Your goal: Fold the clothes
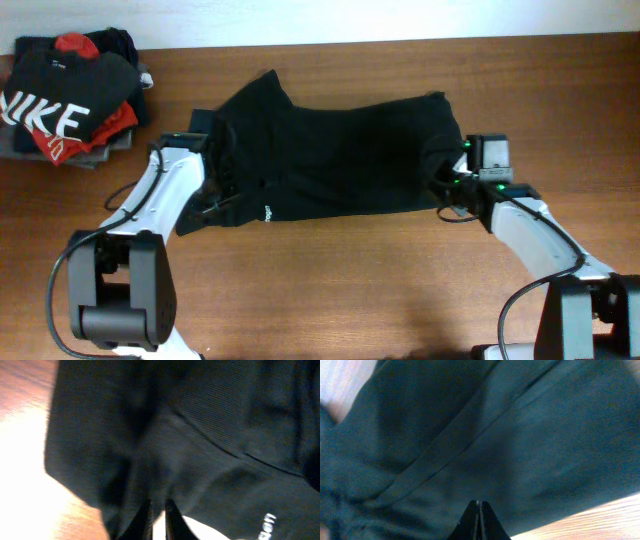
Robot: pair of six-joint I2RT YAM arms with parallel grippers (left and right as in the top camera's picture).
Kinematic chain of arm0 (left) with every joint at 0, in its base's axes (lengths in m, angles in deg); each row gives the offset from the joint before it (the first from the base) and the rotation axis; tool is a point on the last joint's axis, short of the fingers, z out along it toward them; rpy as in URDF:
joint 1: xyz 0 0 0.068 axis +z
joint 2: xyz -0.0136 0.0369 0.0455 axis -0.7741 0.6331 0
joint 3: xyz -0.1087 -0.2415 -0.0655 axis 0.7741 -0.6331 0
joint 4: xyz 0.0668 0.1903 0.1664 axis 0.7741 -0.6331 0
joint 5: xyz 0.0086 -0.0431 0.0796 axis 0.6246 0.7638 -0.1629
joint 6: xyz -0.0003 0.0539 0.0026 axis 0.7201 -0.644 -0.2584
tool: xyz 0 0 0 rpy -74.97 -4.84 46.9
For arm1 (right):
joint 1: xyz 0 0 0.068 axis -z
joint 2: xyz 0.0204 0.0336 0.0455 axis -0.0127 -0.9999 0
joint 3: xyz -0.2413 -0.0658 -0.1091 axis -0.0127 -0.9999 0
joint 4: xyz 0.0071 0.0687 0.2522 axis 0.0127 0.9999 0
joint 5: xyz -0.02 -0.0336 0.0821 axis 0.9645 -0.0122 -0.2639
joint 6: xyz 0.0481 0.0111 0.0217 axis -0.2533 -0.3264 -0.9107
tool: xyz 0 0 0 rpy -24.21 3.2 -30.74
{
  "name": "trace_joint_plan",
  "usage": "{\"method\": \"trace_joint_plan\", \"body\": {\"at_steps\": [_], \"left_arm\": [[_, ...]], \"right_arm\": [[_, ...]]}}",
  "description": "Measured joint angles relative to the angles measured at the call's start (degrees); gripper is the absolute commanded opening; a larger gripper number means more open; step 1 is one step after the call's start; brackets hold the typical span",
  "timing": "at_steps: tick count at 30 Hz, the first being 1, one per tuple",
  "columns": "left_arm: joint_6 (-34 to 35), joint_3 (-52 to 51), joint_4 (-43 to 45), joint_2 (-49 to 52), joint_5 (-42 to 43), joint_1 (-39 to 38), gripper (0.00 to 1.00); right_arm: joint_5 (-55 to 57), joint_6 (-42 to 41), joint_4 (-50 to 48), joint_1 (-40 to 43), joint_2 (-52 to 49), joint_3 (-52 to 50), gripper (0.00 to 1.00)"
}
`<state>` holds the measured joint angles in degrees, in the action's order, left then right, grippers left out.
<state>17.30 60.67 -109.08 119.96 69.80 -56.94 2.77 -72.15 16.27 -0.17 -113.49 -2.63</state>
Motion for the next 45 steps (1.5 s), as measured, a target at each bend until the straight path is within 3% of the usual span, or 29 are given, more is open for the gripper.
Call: {"method": "trace_joint_plan", "body": {"at_steps": [5, 16, 28, 45], "left_arm": [[-0.31, 0.00, -0.31, 0.00, -0.48, 3.54, 0.01], [-1.77, 0.26, -0.26, 0.00, -0.42, 4.63, 0.01], [-4.96, 4.90, 2.25, -11.89, 0.17, -2.40, 0.01], [-8.26, 4.39, 5.46, 7.43, 6.75, -3.85, 0.01]], "right_arm": [[2.29, 4.79, 2.82, 4.15, 0.00, 0.00, 0.04], [4.46, 9.07, 3.98, 4.17, -4.02, 0.00, 0.04], [5.03, 9.22, 3.52, 4.17, -4.15, 0.00, 0.04], [9.94, 9.22, 3.54, 4.17, -4.15, 0.00, 0.04]]}}
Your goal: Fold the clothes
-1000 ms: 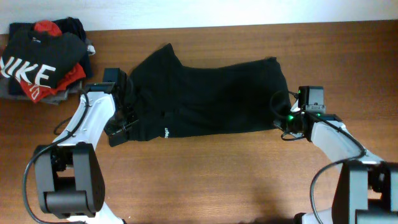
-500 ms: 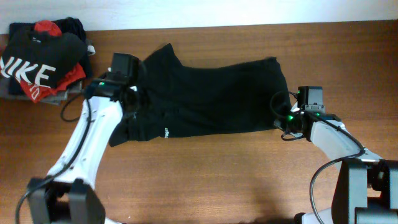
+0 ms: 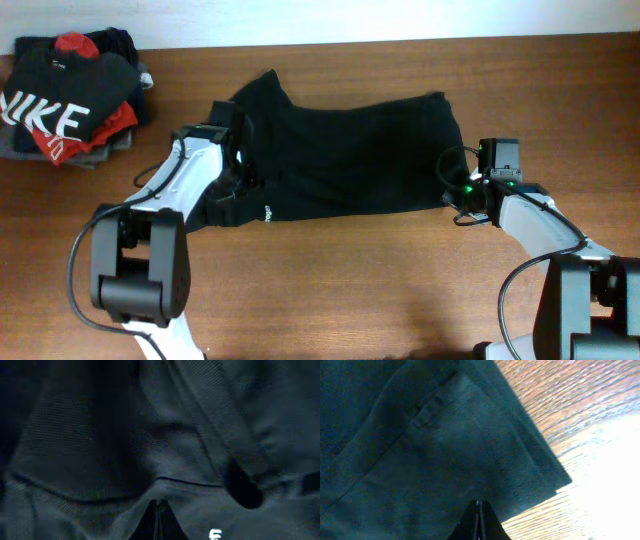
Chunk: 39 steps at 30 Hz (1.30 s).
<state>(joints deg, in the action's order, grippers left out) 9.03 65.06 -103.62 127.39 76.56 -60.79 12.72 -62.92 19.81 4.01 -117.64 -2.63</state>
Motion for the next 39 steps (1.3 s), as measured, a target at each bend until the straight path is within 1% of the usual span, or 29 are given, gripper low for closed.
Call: {"method": "trace_joint_plan", "body": {"at_steps": [7, 13, 22, 25, 33, 39], "left_arm": [[-0.22, 0.07, -1.68, 3.34, -0.42, 0.72, 0.01], [-0.22, 0.07, -2.56, 3.34, -0.35, 2.51, 0.01], [-0.22, 0.07, -3.74, 3.34, -0.79, 6.25, 0.01], [-0.22, 0.09, -4.11, 3.34, -1.73, 6.88, 0.01], [-0.22, 0.09, -5.11, 3.34, -2.93, 7.91, 0.01], [-0.24, 0.00, -5.77, 2.82, -4.35, 7.96, 0.01]], "right_arm": [[3.54, 0.11, -0.04, 0.00, -0.13, 0.00, 0.04], [4.57, 0.17, -1.64, 0.00, -4.02, 0.00, 0.04], [4.57, 0.15, -4.24, 0.28, -6.69, 1.95, 0.04], [3.87, -0.28, -3.17, 1.22, -6.93, 2.58, 0.04], [2.86, -0.48, 5.40, 7.21, -8.02, 6.82, 0.04], [4.87, -0.07, 9.90, 8.02, -8.85, 9.75, 0.04]]}}
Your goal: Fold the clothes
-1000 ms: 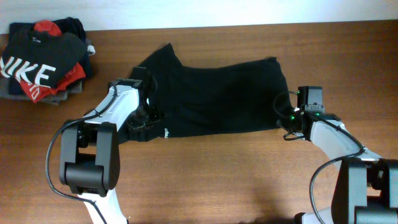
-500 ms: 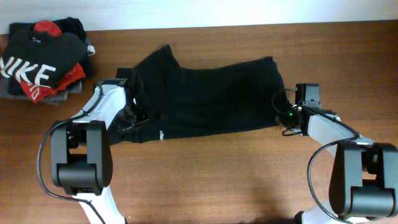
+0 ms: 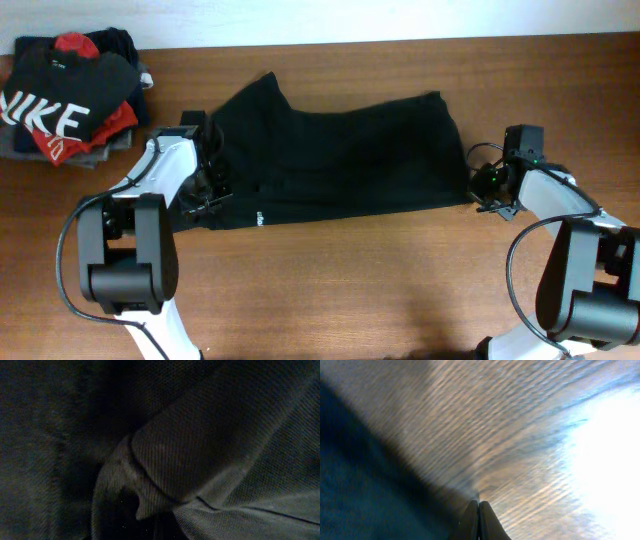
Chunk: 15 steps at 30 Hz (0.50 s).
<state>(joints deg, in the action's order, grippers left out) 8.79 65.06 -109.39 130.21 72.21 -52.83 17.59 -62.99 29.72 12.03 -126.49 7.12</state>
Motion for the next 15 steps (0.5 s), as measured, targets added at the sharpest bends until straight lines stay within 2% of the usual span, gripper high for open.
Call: {"method": "trace_joint_plan", "body": {"at_steps": [11, 13, 14, 15], "left_arm": [[1.57, -0.02, -3.85, -12.31, -9.03, 0.44, 0.03], [1.68, -0.02, -3.96, -14.14, -8.90, 0.42, 0.14], [1.88, -0.02, -3.85, -14.84, -8.37, 0.44, 0.28], [1.90, -0.02, -3.54, -15.43, -7.34, 0.44, 0.50]], "right_arm": [[2.71, 0.20, 10.86, 0.35, 0.98, 9.20, 0.04], [2.03, 0.22, 11.98, 0.35, 2.43, 10.29, 0.04], [1.05, 0.22, 12.09, 0.33, 3.56, 10.78, 0.04], [0.15, 0.22, 12.11, 0.33, 4.42, 11.04, 0.04]]}}
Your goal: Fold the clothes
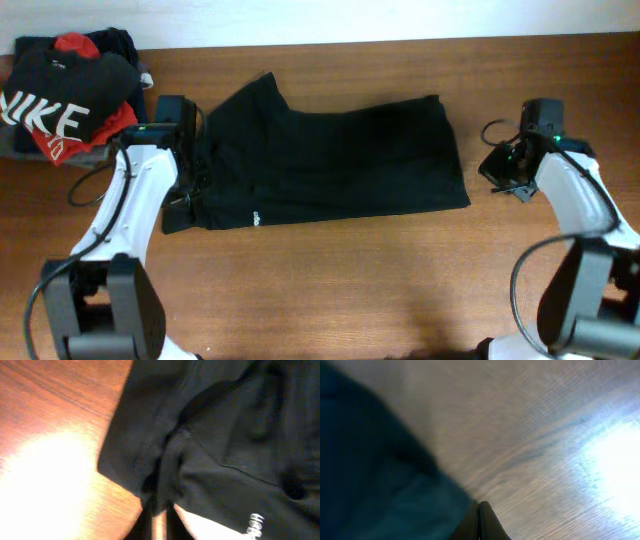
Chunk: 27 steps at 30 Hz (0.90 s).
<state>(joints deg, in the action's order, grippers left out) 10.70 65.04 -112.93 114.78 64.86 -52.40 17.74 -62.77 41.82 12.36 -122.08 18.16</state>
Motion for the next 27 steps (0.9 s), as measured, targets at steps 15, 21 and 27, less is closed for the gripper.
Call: {"method": "trace_joint_plan", "body": {"at_steps": [15, 21, 27], "left_arm": [[1.97, 0.00, 8.59, 2.21, 23.61, -4.09, 0.99], [6.71, 0.00, 12.72, 7.17, 26.49, -7.34, 0.90], [11.78, -0.09, 17.22, 9.31, 27.39, -8.94, 0.81]], "right_arm": [[-16.87, 0.00, -0.59, -8.90, 4.61, 0.96, 0.99], [-16.52, -0.02, -0.59, -11.87, 4.61, 0.96, 0.99], [-13.31, 0.02, -0.57, -13.70, 4.61, 0.96, 0.99]]}}
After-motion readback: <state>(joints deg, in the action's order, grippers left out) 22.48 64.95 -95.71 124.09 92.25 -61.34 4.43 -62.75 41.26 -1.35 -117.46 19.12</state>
